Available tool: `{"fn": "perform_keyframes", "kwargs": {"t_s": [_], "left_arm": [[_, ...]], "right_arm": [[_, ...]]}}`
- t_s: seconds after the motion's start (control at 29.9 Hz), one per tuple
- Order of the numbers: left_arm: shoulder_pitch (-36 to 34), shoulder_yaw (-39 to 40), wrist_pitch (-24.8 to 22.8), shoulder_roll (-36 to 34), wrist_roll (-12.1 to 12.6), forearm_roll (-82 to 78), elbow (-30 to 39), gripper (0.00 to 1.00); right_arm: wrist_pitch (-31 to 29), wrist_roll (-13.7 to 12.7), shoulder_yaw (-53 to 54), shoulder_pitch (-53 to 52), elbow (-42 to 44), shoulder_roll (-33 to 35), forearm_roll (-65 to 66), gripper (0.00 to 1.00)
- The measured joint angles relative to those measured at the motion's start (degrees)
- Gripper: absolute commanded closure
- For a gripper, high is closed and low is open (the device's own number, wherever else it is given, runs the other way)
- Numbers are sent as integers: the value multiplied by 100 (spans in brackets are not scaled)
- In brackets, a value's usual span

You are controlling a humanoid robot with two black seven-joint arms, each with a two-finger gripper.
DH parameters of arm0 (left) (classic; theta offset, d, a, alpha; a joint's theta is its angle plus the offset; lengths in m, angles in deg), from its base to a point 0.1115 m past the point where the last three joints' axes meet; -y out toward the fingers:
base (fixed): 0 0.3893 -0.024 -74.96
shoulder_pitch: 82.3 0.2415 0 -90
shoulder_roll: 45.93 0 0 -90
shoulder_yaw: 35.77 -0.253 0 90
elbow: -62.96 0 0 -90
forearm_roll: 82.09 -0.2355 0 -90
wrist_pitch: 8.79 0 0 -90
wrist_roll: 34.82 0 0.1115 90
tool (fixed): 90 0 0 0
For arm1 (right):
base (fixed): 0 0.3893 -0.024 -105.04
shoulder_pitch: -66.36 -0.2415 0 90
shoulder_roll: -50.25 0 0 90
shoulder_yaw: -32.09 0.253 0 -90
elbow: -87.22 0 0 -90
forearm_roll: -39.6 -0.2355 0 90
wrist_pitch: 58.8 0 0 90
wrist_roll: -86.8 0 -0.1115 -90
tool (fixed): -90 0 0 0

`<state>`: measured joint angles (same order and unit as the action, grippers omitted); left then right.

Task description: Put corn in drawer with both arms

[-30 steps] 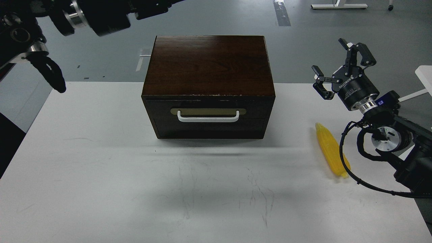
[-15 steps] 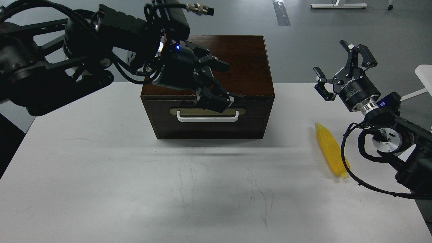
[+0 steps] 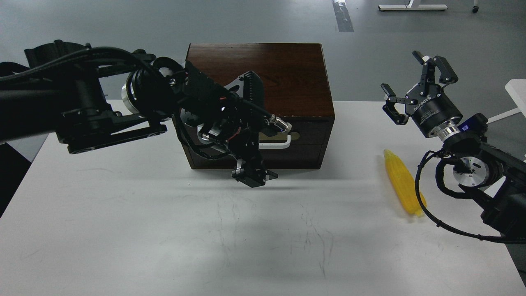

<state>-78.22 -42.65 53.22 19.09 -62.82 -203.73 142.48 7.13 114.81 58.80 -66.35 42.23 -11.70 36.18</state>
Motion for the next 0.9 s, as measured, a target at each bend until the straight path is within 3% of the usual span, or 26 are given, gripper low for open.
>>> {"fn": "perform_keyframes", "kwargs": {"t_s": [0.9], "left_arm": [[27,-461,0,174,0,-337,-382,2]], "right_arm": [[0,0,0,8,-10,25,-2,0]]}}
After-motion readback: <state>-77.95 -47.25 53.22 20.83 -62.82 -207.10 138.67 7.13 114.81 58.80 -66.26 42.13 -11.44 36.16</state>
